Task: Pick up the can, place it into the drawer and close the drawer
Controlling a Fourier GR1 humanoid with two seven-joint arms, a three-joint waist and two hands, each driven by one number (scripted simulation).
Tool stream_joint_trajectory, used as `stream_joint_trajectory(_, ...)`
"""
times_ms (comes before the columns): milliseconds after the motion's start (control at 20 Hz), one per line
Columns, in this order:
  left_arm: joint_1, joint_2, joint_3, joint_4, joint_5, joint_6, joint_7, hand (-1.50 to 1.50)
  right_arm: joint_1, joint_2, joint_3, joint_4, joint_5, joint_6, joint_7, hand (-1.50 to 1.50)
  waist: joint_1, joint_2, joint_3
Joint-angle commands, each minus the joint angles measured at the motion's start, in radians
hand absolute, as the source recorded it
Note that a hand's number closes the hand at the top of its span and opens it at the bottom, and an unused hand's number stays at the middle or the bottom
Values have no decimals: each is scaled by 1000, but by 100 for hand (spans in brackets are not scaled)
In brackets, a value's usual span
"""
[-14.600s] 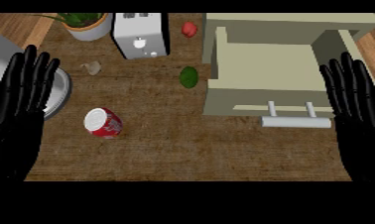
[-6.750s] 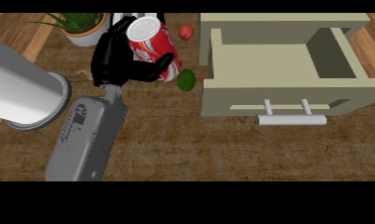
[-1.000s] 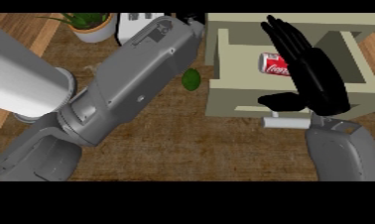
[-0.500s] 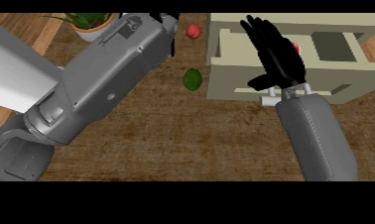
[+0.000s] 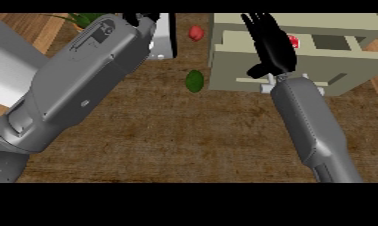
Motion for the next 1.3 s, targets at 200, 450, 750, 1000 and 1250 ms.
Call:
stream_joint_trajectory(200, 32, 28, 27, -63, -24, 15, 30, -150, -122, -12, -81, 286, 3, -186, -36, -150, 6, 26, 16)
stream_joint_trajectory(450, 53, 102, 22, -150, -36, -3, 79, -150, -181, -35, -128, 398, 0, -277, -49, -150, 33, 29, 16)
stream_joint_trajectory(750, 73, 90, 9, -188, -74, 34, 97, -150, -296, -35, -141, 516, 36, -350, -3, -150, 30, 33, 16)
stream_joint_trajectory(1000, 80, 123, 22, -237, -66, 10, 129, -150, -408, -112, -176, 560, 19, -310, -2, -150, 58, 37, 16)
stream_joint_trajectory(1250, 108, 139, 23, -275, -79, 18, 135, -150, -439, -111, -175, 609, 37, -318, 38, -150, 75, 42, 16)
